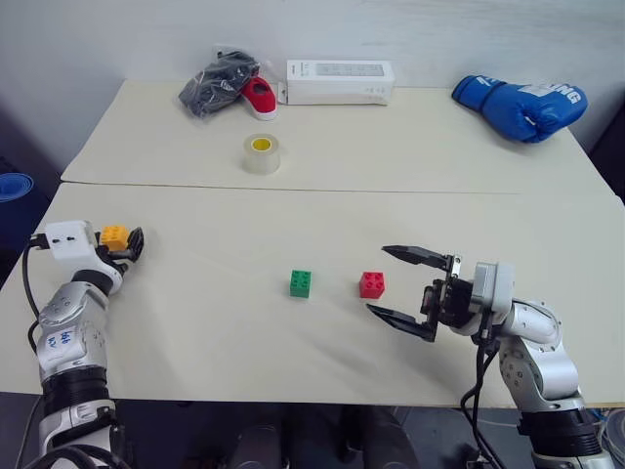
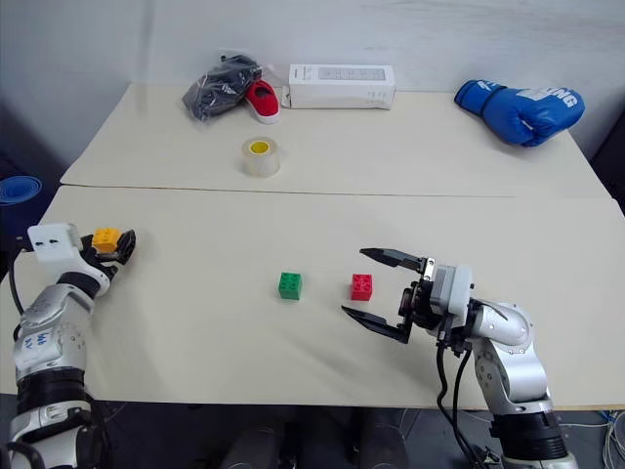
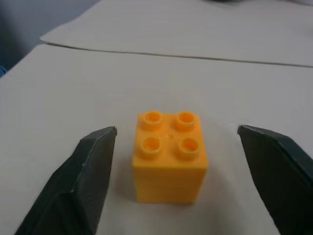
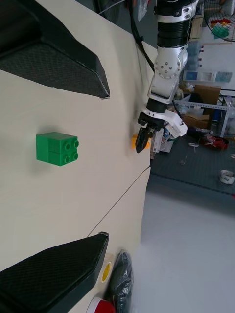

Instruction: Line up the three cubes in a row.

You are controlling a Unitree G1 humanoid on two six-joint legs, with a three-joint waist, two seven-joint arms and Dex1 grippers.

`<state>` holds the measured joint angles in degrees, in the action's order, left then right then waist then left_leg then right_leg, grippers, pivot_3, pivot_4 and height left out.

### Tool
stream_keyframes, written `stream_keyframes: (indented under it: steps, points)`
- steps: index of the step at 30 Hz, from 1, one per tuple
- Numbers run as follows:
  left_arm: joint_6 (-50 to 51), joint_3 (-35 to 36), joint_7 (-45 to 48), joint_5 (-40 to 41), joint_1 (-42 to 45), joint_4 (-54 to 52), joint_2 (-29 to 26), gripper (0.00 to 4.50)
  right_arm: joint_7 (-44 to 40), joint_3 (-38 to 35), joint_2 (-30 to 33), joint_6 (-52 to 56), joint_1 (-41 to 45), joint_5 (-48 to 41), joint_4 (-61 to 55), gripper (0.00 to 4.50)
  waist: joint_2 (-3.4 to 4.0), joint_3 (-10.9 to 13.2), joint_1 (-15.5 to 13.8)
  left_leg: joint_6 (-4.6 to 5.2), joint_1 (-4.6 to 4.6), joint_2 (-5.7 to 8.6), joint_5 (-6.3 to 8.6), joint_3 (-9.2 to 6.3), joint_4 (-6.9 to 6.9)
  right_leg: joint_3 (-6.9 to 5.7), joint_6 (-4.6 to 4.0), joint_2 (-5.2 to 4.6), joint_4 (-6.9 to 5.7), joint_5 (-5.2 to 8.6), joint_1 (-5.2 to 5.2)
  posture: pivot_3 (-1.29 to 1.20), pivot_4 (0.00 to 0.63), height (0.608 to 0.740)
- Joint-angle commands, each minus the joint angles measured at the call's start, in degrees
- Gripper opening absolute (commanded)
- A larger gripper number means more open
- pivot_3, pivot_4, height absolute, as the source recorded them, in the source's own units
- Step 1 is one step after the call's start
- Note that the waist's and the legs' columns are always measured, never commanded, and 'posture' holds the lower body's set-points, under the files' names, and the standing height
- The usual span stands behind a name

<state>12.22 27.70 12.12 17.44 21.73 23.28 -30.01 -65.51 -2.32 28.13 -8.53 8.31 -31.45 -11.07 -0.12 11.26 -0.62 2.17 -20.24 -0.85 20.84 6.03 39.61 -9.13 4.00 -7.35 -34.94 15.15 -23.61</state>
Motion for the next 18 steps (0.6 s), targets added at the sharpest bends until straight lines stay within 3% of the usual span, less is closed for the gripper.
stream_keyframes:
  steps: [1, 4, 6, 11, 14, 18]
  points:
    - [-2.44, 0.20, 0.48, -0.51, 0.59, 0.40, -1.27, 2.96, 0.87, -0.60, -0.22, -0.79, -0.63, -0.07, -1.92, 4.50, 0.00, 0.00, 0.09, -0.01, 0.00, 0.00, -0.01, 0.00, 0.00, 0.00, 0.00, 0.00, 0.00, 0.00, 0.00, 0.00, 0.150, 0.740]
    - [-3.34, 0.34, 3.74, 0.25, -0.79, 0.50, -2.47, 2.01, 0.90, -1.43, 0.29, -1.59, -2.51, -0.09, -2.28, 4.50, 0.00, 0.00, 0.10, -0.02, 0.00, 0.00, -0.01, -0.01, 0.00, -0.01, 0.00, -0.02, -0.01, 0.00, 0.00, 0.00, 0.150, 0.740]
    - [-3.47, 0.56, 12.16, 3.06, -2.58, -0.15, -4.67, 1.49, 0.69, -2.23, 0.72, -2.44, -3.80, -0.10, -2.30, 4.50, 0.00, 0.00, 0.16, -0.02, 0.00, 0.00, -0.01, -0.01, 0.00, -0.01, 0.00, -0.02, -0.01, 0.00, 0.00, 0.00, 0.150, 0.740]
    - [-5.22, -3.43, 45.56, 10.58, -6.35, -4.20, -14.30, 1.50, -0.51, -4.40, 2.49, -3.58, -5.30, -0.73, -1.08, 4.50, 0.01, 0.01, 0.73, -0.04, -0.02, -0.02, -0.01, 0.01, 0.02, 0.00, -0.01, -0.03, -0.01, 0.01, -0.05, 0.00, 0.150, 0.740]
    - [-10.12, -10.84, 61.40, 8.68, -1.63, -1.59, -18.18, 1.50, -1.36, -5.23, 3.33, -3.64, -5.72, -1.15, -0.52, 4.50, 0.04, 0.03, 0.33, -0.06, 0.00, -0.01, -0.01, -0.03, 0.02, -0.02, -0.03, -0.06, -0.01, 0.02, -0.02, 0.00, 0.150, 0.740]
    - [-20.87, -21.98, 76.95, 3.03, 6.64, 4.88, -17.79, 1.50, -2.10, -6.28, 4.11, -3.46, -6.41, -1.33, -0.29, 4.50, 0.09, 0.05, -0.61, -0.04, 0.02, 0.07, -0.02, 0.03, 0.04, 0.02, -0.02, -0.08, -0.08, 0.01, -0.02, 0.00, 0.150, 0.740]
